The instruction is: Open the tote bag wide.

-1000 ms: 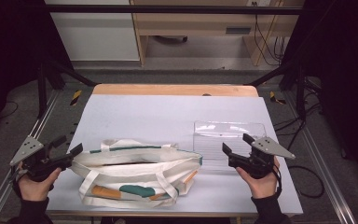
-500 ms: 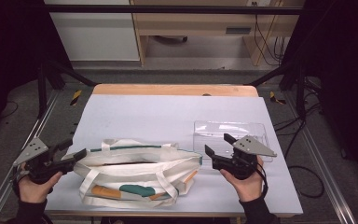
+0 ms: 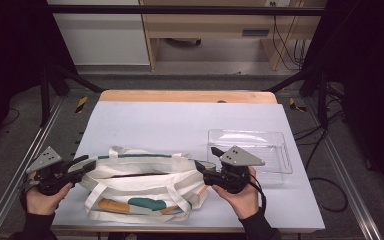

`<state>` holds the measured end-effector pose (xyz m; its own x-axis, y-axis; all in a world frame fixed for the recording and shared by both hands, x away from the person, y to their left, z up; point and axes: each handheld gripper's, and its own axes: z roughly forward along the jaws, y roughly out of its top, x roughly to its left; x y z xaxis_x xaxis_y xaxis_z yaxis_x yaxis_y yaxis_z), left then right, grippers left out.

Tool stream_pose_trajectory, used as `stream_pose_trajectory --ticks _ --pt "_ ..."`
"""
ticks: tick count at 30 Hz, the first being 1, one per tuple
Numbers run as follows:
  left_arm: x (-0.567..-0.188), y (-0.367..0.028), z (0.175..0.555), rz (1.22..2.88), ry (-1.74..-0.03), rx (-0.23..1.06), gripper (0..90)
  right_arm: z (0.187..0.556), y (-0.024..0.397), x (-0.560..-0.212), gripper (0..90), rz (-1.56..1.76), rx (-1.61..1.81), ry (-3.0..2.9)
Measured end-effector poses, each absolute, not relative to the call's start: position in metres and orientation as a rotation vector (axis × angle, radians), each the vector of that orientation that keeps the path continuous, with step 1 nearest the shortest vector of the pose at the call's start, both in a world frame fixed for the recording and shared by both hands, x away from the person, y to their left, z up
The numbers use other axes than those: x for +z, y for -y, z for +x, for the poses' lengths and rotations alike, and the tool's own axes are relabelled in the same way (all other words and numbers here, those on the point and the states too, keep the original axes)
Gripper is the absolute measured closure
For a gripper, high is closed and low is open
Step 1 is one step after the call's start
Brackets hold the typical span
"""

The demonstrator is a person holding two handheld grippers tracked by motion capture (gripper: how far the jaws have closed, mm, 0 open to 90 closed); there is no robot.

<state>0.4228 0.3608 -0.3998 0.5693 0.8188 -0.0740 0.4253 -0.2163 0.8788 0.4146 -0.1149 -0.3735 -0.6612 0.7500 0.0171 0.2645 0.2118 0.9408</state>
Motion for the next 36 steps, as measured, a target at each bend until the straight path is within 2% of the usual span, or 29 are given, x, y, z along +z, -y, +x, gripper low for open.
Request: stream_pose_trajectory --ticks 3,4,6,11,17,25,33,36 --pt "-0.401 -0.361 0.424 1.84 -1.036 0.498 69.2 0.414 0.109 -0.372 34.5 0.922 1.457 -2.048" --pt "-0.402 -0.361 0.424 1.842 -1.047 0.491 69.2 0.414 0.107 -0.371 34.8 0.917 1.461 -2.048" --pt "-0.402 -0.36 0.425 1.842 -1.061 0.477 76.2 0.414 0.098 -0.366 36.6 0.888 1.483 -2.044" --pt "-0.402 -0.361 0.425 1.828 -1.069 0.462 82.0 0.413 0.08 -0.359 38.8 0.844 1.531 -2.046" --pt "-0.404 -0.359 0.426 1.803 -1.081 0.48 82.9 0.41 0.053 -0.36 40.3 0.779 1.549 -2.104" --pt "-0.406 -0.358 0.428 1.785 -1.098 0.485 82.8 0.403 0.018 -0.378 40.9 0.706 1.495 -2.248" --pt "-0.407 -0.357 0.429 1.772 -1.116 0.484 82.8 0.396 -0.006 -0.409 40.1 0.642 1.393 -2.382" --pt "-0.408 -0.357 0.43 1.768 -1.122 0.485 82.8 0.396 -0.01 -0.421 36.2 0.638 1.348 -2.418"
